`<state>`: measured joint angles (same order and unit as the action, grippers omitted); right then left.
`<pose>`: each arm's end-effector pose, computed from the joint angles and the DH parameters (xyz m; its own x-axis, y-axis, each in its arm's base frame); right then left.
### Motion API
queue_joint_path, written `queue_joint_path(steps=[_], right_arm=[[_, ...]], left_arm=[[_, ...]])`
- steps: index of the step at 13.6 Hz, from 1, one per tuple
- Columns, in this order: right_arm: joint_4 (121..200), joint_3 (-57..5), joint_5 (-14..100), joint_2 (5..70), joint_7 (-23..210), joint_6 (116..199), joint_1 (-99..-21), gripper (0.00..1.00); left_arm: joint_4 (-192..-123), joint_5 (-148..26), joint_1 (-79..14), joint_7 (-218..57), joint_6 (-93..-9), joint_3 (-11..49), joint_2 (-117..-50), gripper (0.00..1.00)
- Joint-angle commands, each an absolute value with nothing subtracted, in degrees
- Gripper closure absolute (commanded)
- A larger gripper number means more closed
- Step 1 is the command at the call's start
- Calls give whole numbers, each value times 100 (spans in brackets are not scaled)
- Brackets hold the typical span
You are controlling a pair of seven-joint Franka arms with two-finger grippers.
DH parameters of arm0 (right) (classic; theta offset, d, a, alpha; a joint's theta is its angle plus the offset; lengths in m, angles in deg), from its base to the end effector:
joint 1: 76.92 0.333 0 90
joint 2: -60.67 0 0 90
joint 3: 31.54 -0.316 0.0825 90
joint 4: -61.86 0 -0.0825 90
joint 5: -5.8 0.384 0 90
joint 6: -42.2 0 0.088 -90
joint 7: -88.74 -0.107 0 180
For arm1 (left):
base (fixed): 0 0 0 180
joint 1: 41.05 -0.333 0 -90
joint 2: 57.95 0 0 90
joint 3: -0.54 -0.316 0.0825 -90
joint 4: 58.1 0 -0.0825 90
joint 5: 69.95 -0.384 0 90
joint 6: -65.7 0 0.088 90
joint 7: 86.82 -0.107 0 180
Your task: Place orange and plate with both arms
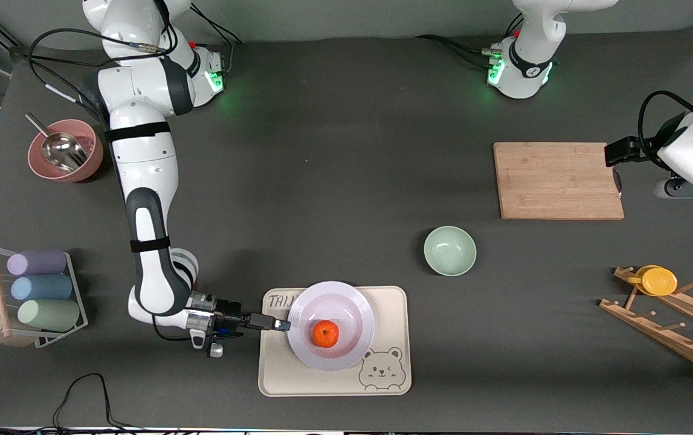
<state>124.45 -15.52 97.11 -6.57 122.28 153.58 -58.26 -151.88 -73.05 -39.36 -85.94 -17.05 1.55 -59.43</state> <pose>0.7472 0.1775 0.1207 0.9934 -0.1131 0.0179 -0.0341 -0.4419 -0.8964 0.5430 -0.0191 0.5704 0.9762 -0.0239 -0.2156 -0.0370 -0.9977 -0.0567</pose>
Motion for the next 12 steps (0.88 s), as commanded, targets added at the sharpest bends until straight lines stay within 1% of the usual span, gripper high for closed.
queue_joint_path(steps=[1, 3, 5, 6, 10, 12], right_arm=[[12522, -1414, 8530, -210, 11679, 15224, -5846, 27], [12759, -1335, 7764, 211, 11250, 14813, -5968, 20], [12987, -1248, 6922, 659, 11081, 14382, -6101, 5], [13163, -1212, 6369, 958, 11080, 14197, -6110, 0], [13857, -1142, 3865, 2468, 10888, 13792, -6101, 0], [13990, -1142, 2843, 3085, 10686, 13573, -6101, 0]], left_arm=[[-15065, -7382, -3868, -8550, -1543, 133, -5944, 0], [-15065, -7382, -3876, -8550, -1525, 133, -5944, 0], [-15056, -7382, -3868, -8550, -1525, 133, -5944, 0], [-15056, -7382, -3876, -8559, -1516, 133, -5944, 0], [-15021, -7382, -3885, -8559, -1367, 116, -5953, 0], [-15021, -7391, -3894, -8559, -1393, 124, -5971, 0]])
